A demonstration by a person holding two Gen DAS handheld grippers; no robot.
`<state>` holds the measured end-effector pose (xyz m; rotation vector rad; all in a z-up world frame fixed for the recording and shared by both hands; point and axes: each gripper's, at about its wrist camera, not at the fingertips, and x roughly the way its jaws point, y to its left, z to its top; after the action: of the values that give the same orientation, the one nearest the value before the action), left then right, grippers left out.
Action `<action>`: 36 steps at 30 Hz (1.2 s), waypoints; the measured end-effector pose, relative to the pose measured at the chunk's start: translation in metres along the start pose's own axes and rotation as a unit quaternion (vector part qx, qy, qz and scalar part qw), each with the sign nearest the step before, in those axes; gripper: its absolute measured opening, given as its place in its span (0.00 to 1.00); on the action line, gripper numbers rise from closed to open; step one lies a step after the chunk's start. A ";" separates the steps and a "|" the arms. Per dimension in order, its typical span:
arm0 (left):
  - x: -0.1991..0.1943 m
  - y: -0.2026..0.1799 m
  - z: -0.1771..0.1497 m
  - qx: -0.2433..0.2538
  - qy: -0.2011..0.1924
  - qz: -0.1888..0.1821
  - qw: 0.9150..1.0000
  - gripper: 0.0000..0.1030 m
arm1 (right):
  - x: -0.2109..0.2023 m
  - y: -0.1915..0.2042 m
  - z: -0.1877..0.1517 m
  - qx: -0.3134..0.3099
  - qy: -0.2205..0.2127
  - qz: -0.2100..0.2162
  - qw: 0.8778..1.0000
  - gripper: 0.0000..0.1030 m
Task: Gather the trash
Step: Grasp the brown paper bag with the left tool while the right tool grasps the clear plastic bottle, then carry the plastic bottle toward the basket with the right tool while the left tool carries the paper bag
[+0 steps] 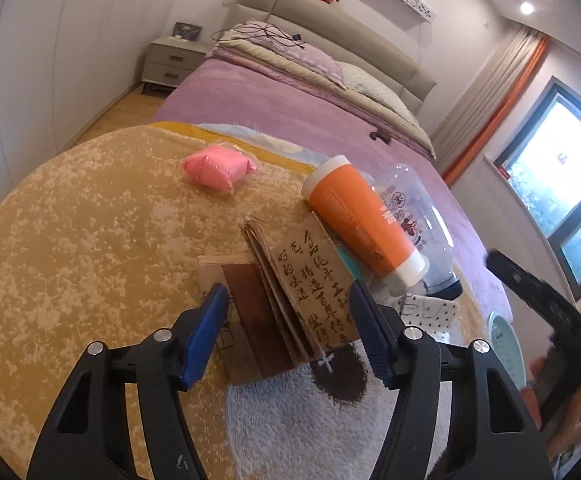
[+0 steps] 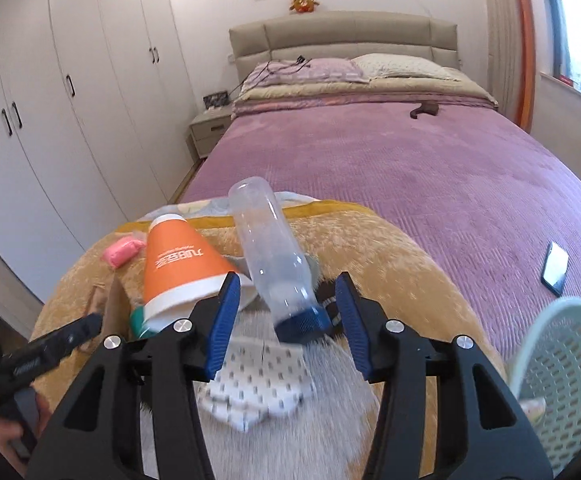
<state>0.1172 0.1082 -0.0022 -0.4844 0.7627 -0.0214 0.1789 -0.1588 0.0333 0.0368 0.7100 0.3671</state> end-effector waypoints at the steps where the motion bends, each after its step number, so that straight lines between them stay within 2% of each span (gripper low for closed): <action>1: 0.002 0.000 -0.001 0.001 -0.001 0.002 1.000 0.52 | 0.008 0.002 0.001 -0.005 0.005 -0.002 1.000 0.45; 6: 0.006 0.001 -0.006 0.009 -0.012 0.015 1.000 0.37 | 0.049 0.007 0.006 -0.020 0.029 -0.011 0.999 0.46; 8: 0.007 0.001 -0.006 0.013 -0.015 0.021 1.000 0.35 | 0.059 0.005 0.007 -0.015 0.036 -0.002 0.999 0.47; 11: 0.007 0.003 -0.007 0.011 -0.016 0.018 1.000 0.35 | 0.071 0.007 0.008 -0.020 0.047 0.000 0.999 0.47; 16: 0.008 0.002 -0.013 0.015 -0.009 0.011 1.000 0.21 | 0.078 0.012 0.007 -0.033 0.048 -0.010 0.998 0.47; 18: 0.008 -0.001 -0.015 0.021 -0.009 0.012 1.000 0.14 | 0.078 0.013 0.007 -0.035 0.046 -0.012 0.998 0.47; 23: 0.005 -0.005 -0.016 0.031 -0.018 0.020 0.999 0.13 | 0.075 0.017 0.005 -0.048 0.036 -0.016 0.998 0.46; 29: -0.003 -0.008 -0.018 0.036 -0.023 0.007 0.999 0.04 | 0.056 0.011 0.003 -0.035 0.029 -0.001 0.999 0.45; 34: -0.023 -0.015 -0.026 0.045 -0.041 -0.006 0.998 0.04 | 0.035 -0.001 -0.007 0.005 0.036 0.051 0.998 0.45; 36: -0.029 -0.018 -0.030 0.048 -0.043 -0.011 0.998 0.04 | 0.025 -0.004 -0.014 0.018 0.033 0.057 0.998 0.45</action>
<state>0.0785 0.0856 0.0063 -0.3991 0.6681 -0.0563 0.1889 -0.1552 0.0063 0.0997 0.7812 0.4671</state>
